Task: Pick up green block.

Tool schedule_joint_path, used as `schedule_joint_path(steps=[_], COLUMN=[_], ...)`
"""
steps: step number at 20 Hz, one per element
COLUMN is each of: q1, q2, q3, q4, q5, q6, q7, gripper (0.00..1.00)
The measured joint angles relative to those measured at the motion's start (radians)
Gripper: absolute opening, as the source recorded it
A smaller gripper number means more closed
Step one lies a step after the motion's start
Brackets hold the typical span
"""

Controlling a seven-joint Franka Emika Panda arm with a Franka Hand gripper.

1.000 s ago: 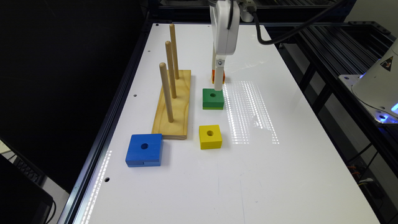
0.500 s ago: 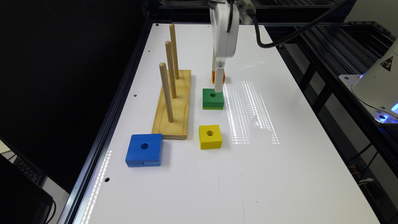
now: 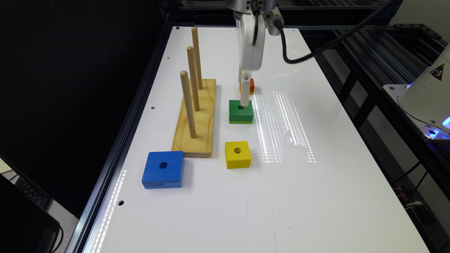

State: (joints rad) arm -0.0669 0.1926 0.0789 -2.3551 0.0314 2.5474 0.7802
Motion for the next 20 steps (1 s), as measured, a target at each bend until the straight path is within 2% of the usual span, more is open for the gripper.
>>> schedule_joint_path(steps=[14, 20], q1=[-0.001, 0.0], q2=[0.006, 0.062], q3=[0.001, 0.001], q4=[0.0, 0.0], q5=[-0.0007, -0.0013], q6=[0.001, 0.056], q7=[0.0, 0.0], gripper=[1.0, 1.0])
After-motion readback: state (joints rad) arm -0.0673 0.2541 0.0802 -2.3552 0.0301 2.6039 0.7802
